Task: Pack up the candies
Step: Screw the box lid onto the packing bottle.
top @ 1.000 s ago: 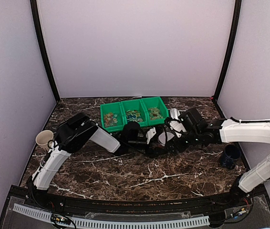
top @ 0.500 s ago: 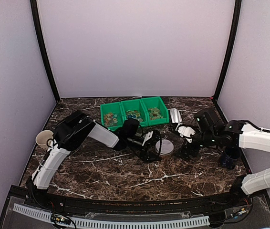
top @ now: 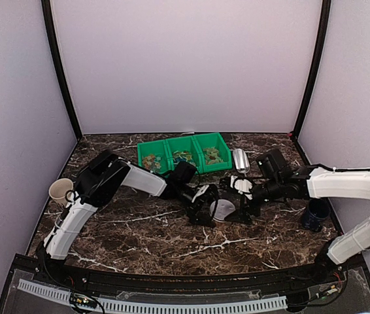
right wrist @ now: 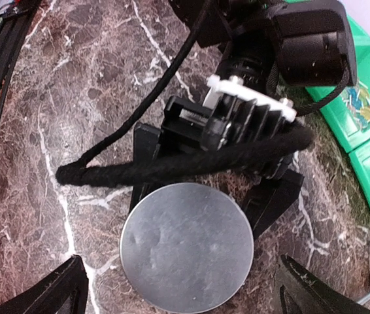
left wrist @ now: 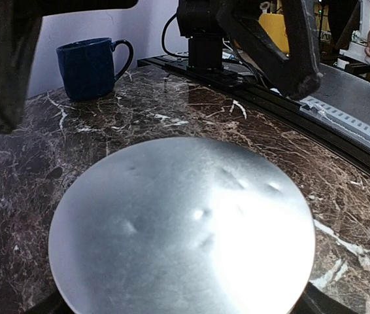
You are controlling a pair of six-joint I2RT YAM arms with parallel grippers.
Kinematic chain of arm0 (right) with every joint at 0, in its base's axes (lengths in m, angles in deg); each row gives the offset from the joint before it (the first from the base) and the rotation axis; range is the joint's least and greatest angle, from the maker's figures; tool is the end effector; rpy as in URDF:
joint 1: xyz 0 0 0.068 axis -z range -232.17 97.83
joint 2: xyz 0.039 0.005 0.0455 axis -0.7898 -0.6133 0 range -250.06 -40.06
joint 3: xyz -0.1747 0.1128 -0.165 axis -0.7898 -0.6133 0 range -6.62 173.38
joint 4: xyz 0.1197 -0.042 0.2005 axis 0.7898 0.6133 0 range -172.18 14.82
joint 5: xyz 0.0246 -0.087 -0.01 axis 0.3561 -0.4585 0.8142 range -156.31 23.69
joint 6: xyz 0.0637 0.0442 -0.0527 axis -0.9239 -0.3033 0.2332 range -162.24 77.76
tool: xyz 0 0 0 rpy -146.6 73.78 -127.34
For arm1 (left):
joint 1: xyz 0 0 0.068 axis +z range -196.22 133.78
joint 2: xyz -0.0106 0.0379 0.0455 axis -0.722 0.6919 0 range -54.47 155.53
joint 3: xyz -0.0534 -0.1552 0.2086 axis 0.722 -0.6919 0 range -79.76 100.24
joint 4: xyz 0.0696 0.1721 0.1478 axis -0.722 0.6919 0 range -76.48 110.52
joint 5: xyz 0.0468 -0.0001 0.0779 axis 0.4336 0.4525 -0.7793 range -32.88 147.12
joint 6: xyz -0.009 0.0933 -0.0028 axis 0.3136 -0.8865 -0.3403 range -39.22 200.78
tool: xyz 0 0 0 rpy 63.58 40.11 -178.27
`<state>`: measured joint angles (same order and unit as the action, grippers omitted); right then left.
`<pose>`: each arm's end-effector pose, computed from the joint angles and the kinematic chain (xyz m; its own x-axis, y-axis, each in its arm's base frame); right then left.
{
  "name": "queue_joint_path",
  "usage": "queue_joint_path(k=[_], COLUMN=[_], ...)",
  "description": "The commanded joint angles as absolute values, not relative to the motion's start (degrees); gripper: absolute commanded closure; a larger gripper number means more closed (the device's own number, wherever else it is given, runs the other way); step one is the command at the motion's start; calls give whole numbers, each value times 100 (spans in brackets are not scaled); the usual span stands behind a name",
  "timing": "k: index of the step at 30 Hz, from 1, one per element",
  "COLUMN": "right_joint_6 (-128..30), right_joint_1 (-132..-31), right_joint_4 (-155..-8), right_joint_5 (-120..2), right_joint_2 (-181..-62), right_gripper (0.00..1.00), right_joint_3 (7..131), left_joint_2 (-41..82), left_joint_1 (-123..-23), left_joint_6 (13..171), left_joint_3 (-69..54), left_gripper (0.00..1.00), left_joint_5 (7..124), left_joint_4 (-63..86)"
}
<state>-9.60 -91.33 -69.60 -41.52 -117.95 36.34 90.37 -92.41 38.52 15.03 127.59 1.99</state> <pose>0.1963 0.2055 0.1768 -0.0536 -0.6752 -0.7357 -0.9761 0.1908 -0.1040 0.2860 -0.4133 0.0680 0.1864 0.1303 -0.9738 0.8462 -0.5249 0.0918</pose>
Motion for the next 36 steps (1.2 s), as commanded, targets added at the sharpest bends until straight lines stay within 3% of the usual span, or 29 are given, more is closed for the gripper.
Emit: queue_joint_path(k=[1, 18, 36], right_joint_6=[-674, -479, -642], right_joint_1=[-8932, -8847, -9022], right_joint_4=[-7949, -8165, -7610], right_joint_5=[-3412, -2793, -3129], right_joint_2=[-11916, -12657, -13100], right_gripper=[3, 3, 3], right_joint_3=[3493, 3572, 4044], left_joint_2=[9630, 9644, 9644], left_joint_1=[-9293, -9289, -9290], left_joint_6=[3504, 3449, 3549], left_joint_3=[1260, 1322, 1332], left_gripper=[13, 14, 14], left_joint_5=[12520, 12486, 12377], left_joint_4=[1718, 1837, 1766])
